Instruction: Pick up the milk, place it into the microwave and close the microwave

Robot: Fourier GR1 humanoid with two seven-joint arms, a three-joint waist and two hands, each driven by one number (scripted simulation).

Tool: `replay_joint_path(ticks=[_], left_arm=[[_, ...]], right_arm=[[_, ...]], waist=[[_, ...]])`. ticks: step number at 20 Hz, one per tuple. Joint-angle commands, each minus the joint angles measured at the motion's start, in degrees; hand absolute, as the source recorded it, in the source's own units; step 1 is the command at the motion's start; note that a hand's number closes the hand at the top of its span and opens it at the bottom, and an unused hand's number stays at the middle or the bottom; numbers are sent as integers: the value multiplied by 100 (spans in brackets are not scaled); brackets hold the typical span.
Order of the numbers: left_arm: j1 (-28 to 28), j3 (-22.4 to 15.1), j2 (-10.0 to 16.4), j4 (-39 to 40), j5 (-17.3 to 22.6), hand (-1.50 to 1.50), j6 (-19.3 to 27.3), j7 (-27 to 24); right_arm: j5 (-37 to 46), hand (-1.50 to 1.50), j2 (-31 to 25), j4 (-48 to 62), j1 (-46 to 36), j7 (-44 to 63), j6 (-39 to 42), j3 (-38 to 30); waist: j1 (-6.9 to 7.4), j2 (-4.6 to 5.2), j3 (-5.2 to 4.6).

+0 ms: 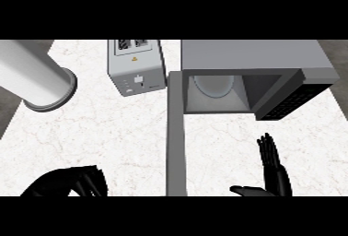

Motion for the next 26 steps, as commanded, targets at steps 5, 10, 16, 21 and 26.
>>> replay_joint_path(ticks=[5,10,16,21,26], left_arm=[[-1301,-348,-59,764,-333,150,10,535],[-1718,-1014,-199,1472,-865,150,-155,415],[-2050,-1870,-276,2443,-1166,150,-104,264],[-2446,-2723,-280,3249,-1809,150,816,-507],[-3543,-3733,-281,4202,-1270,150,1993,-30]], right_arm=[[-138,-150,12,-1485,1500,-15,342,339],[-272,-150,-102,-1825,1919,-18,505,284],[-477,-150,-456,-2551,2535,-69,897,196],[-596,-150,-566,-2893,2844,-53,1086,171],[-980,-150,-918,-3476,2917,126,1587,154]], waist=[[-10,17,2],[-12,20,3],[-29,19,0],[-22,19,1],[-149,33,0]])
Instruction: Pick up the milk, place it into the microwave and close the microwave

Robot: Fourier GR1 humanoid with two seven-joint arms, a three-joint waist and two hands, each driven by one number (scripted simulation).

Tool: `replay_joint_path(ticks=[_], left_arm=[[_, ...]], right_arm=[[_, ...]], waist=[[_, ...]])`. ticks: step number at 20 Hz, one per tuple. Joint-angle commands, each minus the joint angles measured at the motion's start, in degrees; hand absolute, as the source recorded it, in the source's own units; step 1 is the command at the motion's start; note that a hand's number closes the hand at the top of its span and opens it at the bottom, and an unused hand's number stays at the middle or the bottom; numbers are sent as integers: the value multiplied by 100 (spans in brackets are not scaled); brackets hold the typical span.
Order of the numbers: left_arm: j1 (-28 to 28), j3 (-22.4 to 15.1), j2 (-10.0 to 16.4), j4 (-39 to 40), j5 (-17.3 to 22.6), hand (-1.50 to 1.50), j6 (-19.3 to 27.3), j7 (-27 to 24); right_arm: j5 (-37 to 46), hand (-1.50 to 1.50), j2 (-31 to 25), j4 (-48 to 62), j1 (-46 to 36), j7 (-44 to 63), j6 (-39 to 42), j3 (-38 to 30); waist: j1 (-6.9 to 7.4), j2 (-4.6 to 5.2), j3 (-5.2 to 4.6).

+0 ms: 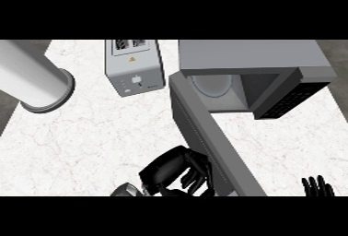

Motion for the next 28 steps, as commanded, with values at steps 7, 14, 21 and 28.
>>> replay_joint_path(ticks=[7,14,21,28], left_arm=[[-1479,-1923,-22,1518,1270,150,2106,369],[-2256,-1787,-20,2099,2438,150,3168,-154],[-2631,-1555,-21,2370,3169,150,3971,-925],[-3264,-1007,-22,2956,3925,150,4311,-1223]], right_arm=[[-299,-150,-186,-1470,349,224,468,461],[-596,-150,-368,-2123,490,470,614,612],[-907,-150,-699,-2605,548,848,753,563],[-1057,-150,-854,-2938,685,1037,969,789]], waist=[[-353,46,-6],[-722,126,-12],[-982,191,-25],[-1282,299,-23]])
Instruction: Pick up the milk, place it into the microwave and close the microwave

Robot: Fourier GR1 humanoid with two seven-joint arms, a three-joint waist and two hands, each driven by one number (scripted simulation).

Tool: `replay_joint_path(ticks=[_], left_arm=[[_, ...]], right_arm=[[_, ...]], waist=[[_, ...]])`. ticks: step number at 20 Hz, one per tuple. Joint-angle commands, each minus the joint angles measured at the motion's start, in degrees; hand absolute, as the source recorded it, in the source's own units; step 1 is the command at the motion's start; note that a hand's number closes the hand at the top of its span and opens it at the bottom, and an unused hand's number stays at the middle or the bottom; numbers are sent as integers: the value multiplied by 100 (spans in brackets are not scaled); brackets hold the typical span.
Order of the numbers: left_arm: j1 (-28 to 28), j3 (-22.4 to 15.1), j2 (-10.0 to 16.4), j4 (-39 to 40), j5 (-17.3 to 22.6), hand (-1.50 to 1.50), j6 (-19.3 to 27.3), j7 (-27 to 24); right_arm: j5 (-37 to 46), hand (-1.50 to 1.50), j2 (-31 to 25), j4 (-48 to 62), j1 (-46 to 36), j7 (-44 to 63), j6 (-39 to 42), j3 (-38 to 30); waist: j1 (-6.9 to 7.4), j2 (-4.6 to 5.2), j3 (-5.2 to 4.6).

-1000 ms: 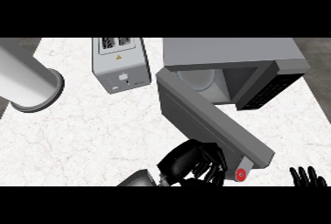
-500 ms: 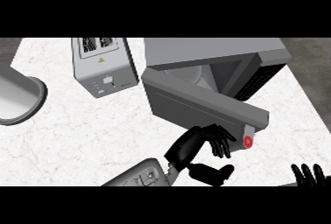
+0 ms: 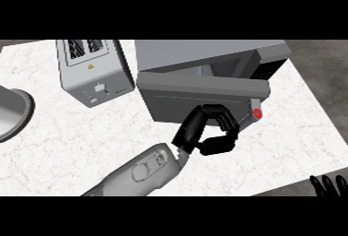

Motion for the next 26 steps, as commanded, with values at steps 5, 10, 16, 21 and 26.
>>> replay_joint_path(ticks=[5,10,16,21,26], left_arm=[[-677,440,-26,565,866,150,70,-532],[-1010,601,-27,1000,1187,150,99,-722],[-1284,735,-26,1363,1503,150,17,-948],[-1306,648,-25,1428,1648,150,97,-1164],[-1313,621,-25,1537,1812,150,87,-1313]], right_arm=[[-227,-150,-170,-428,87,164,269,183],[-422,-150,-315,-630,190,280,324,105],[-585,-150,-428,-909,280,414,350,79],[-724,-150,-519,-995,277,453,454,77],[-849,-150,-617,-1095,294,538,494,41]], waist=[[-343,114,0],[-529,151,8],[-656,193,7],[-692,202,21],[-703,239,25]])
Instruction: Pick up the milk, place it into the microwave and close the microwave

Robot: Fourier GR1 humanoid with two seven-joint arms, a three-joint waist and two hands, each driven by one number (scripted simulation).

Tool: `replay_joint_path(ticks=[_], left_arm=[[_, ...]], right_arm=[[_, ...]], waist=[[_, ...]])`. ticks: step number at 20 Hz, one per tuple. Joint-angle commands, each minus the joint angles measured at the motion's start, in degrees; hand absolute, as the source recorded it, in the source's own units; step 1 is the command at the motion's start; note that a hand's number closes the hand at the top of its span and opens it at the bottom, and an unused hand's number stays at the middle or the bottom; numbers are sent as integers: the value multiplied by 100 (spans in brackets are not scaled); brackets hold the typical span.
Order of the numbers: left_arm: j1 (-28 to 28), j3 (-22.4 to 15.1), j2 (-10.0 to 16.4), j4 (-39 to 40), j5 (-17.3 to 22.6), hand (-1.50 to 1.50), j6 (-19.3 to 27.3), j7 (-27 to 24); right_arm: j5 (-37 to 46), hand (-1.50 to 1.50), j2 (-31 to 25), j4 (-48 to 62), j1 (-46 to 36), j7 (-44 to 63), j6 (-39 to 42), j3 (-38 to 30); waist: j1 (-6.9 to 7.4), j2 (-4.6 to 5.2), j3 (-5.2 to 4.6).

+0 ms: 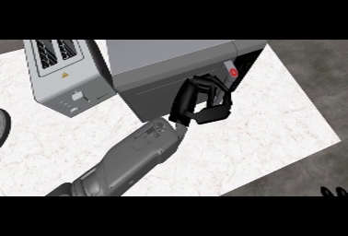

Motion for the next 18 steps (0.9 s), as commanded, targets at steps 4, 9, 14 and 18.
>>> replay_joint_path(ticks=[4,9,14,18], left_arm=[[-448,130,-37,539,240,150,-120,-110],[-554,100,-37,605,364,150,-35,-199],[-571,82,-37,663,518,150,-45,-294],[-610,96,-38,713,632,150,-56,-364]], right_arm=[[-113,-150,-160,-261,-14,17,74,-158],[-228,-150,-173,-374,71,28,101,-161],[-517,-150,-258,-476,177,123,212,-103],[-629,-150,-282,-512,247,138,251,-101]], waist=[[-109,86,4],[-189,69,15],[-198,109,14],[-240,113,21]])
